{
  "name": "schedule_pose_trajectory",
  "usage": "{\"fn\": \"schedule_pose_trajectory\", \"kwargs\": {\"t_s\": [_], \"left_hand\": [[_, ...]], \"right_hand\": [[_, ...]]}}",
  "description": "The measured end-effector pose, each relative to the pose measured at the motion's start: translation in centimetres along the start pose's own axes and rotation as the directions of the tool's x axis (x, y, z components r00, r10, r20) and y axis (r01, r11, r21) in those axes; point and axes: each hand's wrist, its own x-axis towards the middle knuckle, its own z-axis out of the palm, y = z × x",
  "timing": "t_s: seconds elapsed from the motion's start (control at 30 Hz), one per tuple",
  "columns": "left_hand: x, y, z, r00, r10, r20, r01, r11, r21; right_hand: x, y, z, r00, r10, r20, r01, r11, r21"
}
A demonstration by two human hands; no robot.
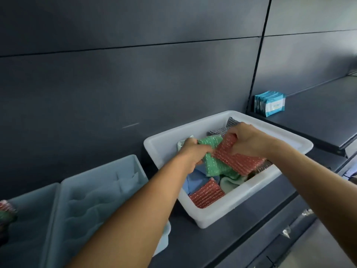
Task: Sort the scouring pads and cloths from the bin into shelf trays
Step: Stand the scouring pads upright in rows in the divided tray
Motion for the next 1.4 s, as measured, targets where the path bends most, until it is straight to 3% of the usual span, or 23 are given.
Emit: {"fn": "schedule_pose_trajectory", "kwargs": {"t_s": [0.17, 0.37, 0.53, 0.77, 0.97, 1.07, 1.33, 1.4], "left_hand": [[-5.2, 0.1, -7.0, 0.97, 0.166, -0.176, -0.205, 0.95, -0.234], [-13.2, -3.4, -14.8, 0.879, 0.254, -0.404, -0.369, 0.898, -0.238], [-19.5, -7.6, -21.6, 0.784, 0.268, -0.56, -0.417, 0.896, -0.155], [-28.3, -11.5, -30.2, 0.646, 0.207, -0.734, -0.452, 0.88, -0.149], [-33.3, -14.8, -35.2, 0.555, 0.122, -0.823, -0.464, 0.866, -0.185], [-35.2, -15.9, -36.4, 0.521, 0.11, -0.846, -0.494, 0.848, -0.194], [-37.8, -18.1, -37.6, 0.511, 0.073, -0.857, -0.522, 0.818, -0.242], [-38.1, -18.6, -37.8, 0.514, 0.071, -0.855, -0.517, 0.821, -0.243]], "right_hand": [[-1.6, -5.0, -0.5, 0.987, -0.022, -0.158, 0.063, 0.964, 0.258], [-4.2, -13.2, 1.1, 0.965, -0.178, -0.191, 0.246, 0.865, 0.437], [-6.1, -19.7, 3.9, 0.938, -0.308, -0.159, 0.342, 0.752, 0.563], [-11.2, -28.4, 9.6, 0.894, -0.446, 0.04, 0.271, 0.609, 0.746], [-15.7, -34.3, 16.1, 0.793, -0.582, 0.18, 0.249, 0.579, 0.776], [-17.4, -36.2, 19.2, 0.749, -0.637, 0.181, 0.282, 0.555, 0.783], [-19.2, -37.9, 23.3, 0.83, -0.556, 0.039, 0.383, 0.619, 0.686], [-19.1, -37.9, 23.5, 0.815, -0.579, 0.029, 0.428, 0.634, 0.643]]}}
